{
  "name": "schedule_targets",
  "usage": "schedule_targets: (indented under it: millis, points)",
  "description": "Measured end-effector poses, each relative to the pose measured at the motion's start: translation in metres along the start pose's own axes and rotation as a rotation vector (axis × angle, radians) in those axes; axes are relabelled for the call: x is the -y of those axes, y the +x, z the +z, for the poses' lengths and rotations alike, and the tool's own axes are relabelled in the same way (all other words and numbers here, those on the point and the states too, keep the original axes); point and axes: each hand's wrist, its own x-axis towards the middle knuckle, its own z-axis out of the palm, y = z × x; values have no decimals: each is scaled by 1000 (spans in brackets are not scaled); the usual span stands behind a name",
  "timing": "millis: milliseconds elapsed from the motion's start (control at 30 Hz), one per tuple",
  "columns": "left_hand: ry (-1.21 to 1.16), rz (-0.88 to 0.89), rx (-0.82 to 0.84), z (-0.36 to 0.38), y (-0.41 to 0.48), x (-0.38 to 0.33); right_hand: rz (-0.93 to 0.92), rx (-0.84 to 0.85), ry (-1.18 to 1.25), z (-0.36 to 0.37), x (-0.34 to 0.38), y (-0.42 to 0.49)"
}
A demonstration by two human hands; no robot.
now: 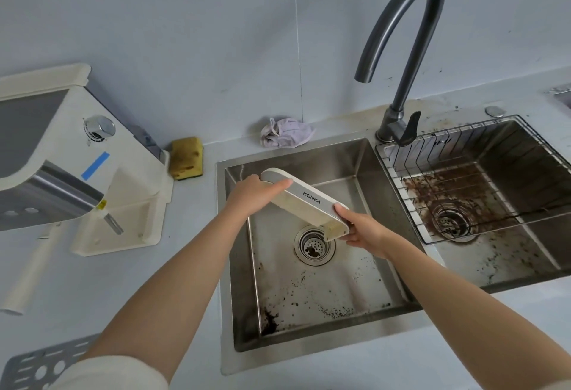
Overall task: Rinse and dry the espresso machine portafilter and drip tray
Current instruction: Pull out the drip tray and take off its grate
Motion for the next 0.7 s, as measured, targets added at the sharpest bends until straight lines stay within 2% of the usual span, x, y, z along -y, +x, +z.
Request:
schedule_targets:
  millis: [433, 700]
  points:
    - [254, -109, -11, 8, 0, 1, 180, -13, -194, 9, 7, -9]
    - [245, -115, -29, 6, -5, 5, 176, -39, -243, 12, 12, -12]
